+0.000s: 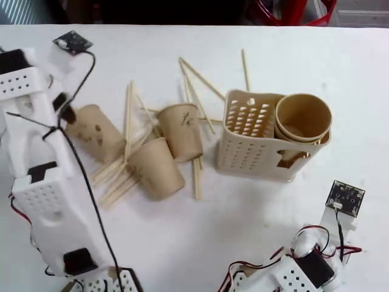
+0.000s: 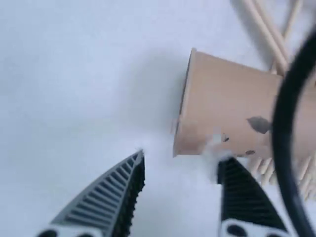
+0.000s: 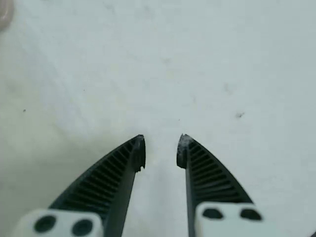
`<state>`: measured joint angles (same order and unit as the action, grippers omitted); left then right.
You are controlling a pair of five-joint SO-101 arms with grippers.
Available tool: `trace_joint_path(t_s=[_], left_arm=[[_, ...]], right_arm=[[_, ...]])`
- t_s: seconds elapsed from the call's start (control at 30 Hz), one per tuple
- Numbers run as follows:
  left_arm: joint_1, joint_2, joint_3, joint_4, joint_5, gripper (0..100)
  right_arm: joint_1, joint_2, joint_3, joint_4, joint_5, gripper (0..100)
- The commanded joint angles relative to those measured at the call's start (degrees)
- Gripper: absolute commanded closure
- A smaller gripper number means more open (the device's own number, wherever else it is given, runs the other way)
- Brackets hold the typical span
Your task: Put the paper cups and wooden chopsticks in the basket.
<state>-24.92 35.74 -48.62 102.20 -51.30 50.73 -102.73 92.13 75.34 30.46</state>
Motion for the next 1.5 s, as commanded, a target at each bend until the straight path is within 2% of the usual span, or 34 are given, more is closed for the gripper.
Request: trace_joint_path(t_s=[0.0, 0.13, 0.3, 0.6, 0.83, 1.17, 1.47], left_arm=[[4.70, -0.84, 3.16, 0.26, 4.40, 70], [6.99, -0.40, 8.35, 0.18, 4.75, 72], [6.64, -0.22, 10.20, 0.00, 6.15, 73], [2.95, -0.40, -0.88, 0.00, 6.51, 72], [3.12, -0.13, -1.14, -0.44, 7.30, 66], [2.86, 7.69, -1.76, -1.93, 7.56, 66], [3.12, 8.66, -1.14, -1.49, 7.38, 66]], right_arm=[[0.13, -0.48, -0.18, -0.22, 0.35, 87.9], [0.04, -0.48, -0.18, -0.22, 0.35, 87.9], [0.13, -0.48, -0.18, -0.22, 0.35, 87.9], [0.22, -0.48, -0.18, -0.22, 0.35, 87.9], [0.22, -0.48, -0.18, -0.22, 0.35, 87.9], [0.13, -0.57, 0.35, -0.31, 0.35, 87.9], [0.13, -0.57, 0.35, -0.31, 0.35, 87.9]])
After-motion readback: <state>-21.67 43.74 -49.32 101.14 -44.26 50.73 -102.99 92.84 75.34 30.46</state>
